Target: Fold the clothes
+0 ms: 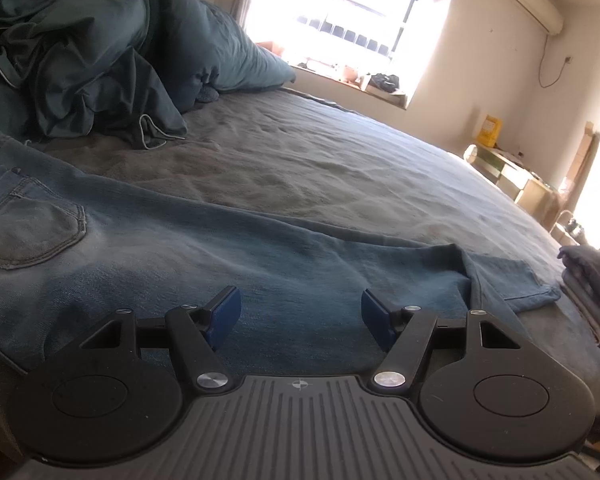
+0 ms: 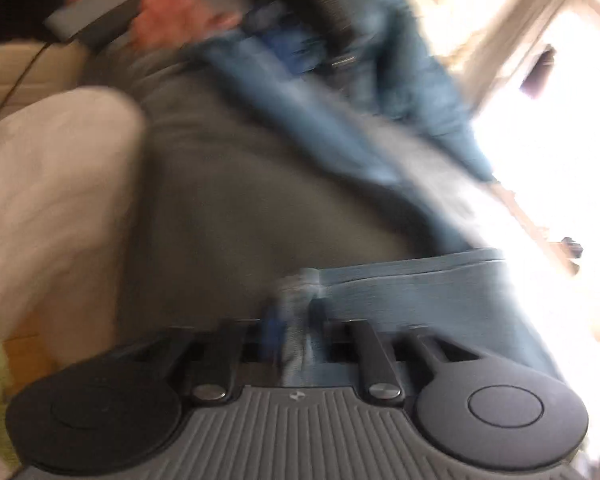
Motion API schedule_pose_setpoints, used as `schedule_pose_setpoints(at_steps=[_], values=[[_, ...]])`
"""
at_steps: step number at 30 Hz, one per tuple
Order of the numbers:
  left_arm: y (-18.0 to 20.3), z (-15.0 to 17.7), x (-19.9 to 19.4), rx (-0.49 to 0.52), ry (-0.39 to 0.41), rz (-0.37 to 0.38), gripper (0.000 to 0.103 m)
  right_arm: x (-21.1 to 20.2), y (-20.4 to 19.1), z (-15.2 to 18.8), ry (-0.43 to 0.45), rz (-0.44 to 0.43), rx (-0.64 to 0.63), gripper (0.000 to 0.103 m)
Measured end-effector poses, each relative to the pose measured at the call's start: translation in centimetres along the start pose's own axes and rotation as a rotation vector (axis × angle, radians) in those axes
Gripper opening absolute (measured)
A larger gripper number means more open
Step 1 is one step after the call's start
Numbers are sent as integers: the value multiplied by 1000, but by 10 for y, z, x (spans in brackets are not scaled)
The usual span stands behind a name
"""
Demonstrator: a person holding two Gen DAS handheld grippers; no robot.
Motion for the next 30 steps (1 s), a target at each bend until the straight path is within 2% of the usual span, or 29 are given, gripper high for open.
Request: schedule_pose_setpoints(at_steps=[5, 8, 12, 13, 14, 17, 19, 21, 23, 24, 25, 26, 28, 30], values=[[8, 1, 15, 18, -14, 9, 67, -33, 130, -9, 73, 225, 243, 13], [14, -2, 27, 37, -21, 13, 67, -40, 218, 3, 86, 352, 365, 13], [20, -11, 45, 80, -26, 11, 67, -27, 319, 38, 30, 474, 499, 13], [22, -14, 50, 97, -31, 11, 67, -22, 338, 50, 8, 496, 526, 12], [24, -16, 55, 114, -35, 11, 67, -16, 355, 63, -15, 517, 553, 1], [30, -25, 72, 190, -51, 14, 67, 3, 389, 104, -90, 564, 615, 0], [35, -29, 86, 254, -69, 20, 67, 14, 399, 126, -145, 567, 645, 0], [41, -33, 100, 317, -95, 37, 67, 25, 394, 127, -133, 531, 655, 0], [49, -34, 113, 383, -128, 74, 67, 36, 380, 111, -75, 441, 634, 4], [54, -34, 120, 420, -149, 101, 67, 43, 371, 99, -45, 369, 608, 5], [59, -32, 127, 464, -172, 129, 67, 52, 361, 84, -16, 280, 578, 11], [64, -30, 134, 507, -191, 149, 67, 60, 351, 70, 13, 188, 547, 24], [73, -26, 146, 590, -225, 189, 67, 83, 327, 42, 50, 7, 474, 36], [81, -19, 156, 660, -252, 240, 66, 111, 308, 25, 30, -145, 390, 38]])
Point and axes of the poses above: each gripper's, at about its wrist camera, not at the fingertips, and x roughly the way its jaws point, y to its right, z to its underside, the point moved 10 cm from there along x, roughly the way its jaws point, and after that the axes turned 4 degrees about x, right-handed, at the moved point
